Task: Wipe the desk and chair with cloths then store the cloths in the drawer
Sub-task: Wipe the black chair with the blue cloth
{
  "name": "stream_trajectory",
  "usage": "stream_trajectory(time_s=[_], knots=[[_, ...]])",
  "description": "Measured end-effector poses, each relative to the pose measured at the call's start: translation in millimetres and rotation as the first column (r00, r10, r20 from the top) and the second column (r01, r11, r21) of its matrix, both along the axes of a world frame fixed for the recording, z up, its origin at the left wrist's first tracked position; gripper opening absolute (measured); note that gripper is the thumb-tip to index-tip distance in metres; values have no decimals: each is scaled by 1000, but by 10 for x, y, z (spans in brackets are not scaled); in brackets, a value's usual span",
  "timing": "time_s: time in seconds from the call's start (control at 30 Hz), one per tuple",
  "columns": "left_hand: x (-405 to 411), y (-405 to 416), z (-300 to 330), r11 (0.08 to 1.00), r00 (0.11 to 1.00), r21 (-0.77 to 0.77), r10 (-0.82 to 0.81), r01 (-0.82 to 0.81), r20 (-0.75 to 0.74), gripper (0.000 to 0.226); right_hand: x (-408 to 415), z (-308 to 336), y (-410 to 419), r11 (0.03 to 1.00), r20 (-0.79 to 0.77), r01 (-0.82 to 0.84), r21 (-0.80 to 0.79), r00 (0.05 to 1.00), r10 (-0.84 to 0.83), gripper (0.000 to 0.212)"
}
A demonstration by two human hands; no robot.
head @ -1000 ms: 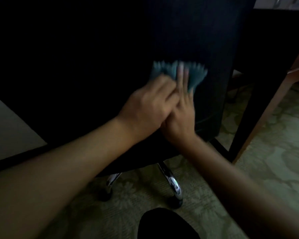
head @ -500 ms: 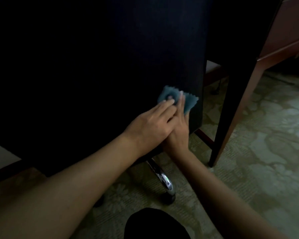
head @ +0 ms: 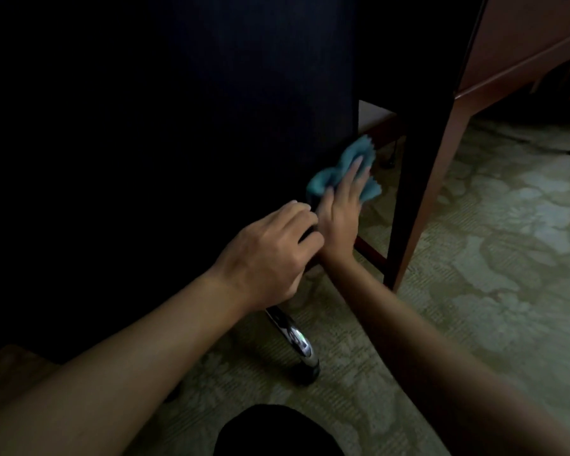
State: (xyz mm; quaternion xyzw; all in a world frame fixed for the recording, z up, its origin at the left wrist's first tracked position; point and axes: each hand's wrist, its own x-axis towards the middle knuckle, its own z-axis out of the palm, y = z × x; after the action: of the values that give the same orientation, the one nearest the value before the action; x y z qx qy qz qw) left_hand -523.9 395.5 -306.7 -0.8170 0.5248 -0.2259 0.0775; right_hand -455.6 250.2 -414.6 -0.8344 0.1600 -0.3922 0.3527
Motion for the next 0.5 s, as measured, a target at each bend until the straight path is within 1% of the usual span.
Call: stream_trajectory(time_s=[0.03, 0.07, 0.1, 0.17, 0.2, 0.27, 0.3, 0.37, 0.43, 0.5], knots=[[-4, -15, 13, 1000, 1000, -5, 1, -1, -5, 32, 102, 120, 8, 982, 43, 19, 187, 999, -28, 56], [-2, -32, 30, 1000, 1000, -13, 6, -7, -15, 34, 141, 144, 74, 952, 50, 20, 304, 998, -37, 58], [5, -45, 50, 1000, 1000, -24, 16, -16, -25, 36, 104, 78, 198, 939, 33, 12, 344, 999, -25, 60], [35, -53, 90, 999, 999, -34, 30, -31, -45, 35, -148, -289, 519, 943, -13, -25, 331, 999, 31, 63], [50, -46, 102, 999, 998, -29, 33, -35, -56, 33, -325, -468, 660, 933, -32, -69, 352, 996, 86, 62], [79, -29, 125, 999, 996, -9, 40, -40, -81, 35, -564, -652, 750, 873, 0, -148, 466, 986, 167, 58], [92, -27, 135, 999, 994, -4, 45, -45, -96, 37, -560, -613, 712, 841, 24, -163, 516, 984, 176, 57], [109, -39, 158, 999, 991, -15, 47, -50, -128, 38, -386, -396, 559, 811, 19, -103, 577, 993, 113, 57], [117, -68, 169, 998, 989, -33, 43, -48, -143, 34, -132, -70, 332, 827, 31, -50, 560, 999, 40, 58], [119, -98, 176, 999, 988, -35, 29, -35, -153, 30, 50, 156, 51, 843, 56, -53, 535, 998, 28, 57]])
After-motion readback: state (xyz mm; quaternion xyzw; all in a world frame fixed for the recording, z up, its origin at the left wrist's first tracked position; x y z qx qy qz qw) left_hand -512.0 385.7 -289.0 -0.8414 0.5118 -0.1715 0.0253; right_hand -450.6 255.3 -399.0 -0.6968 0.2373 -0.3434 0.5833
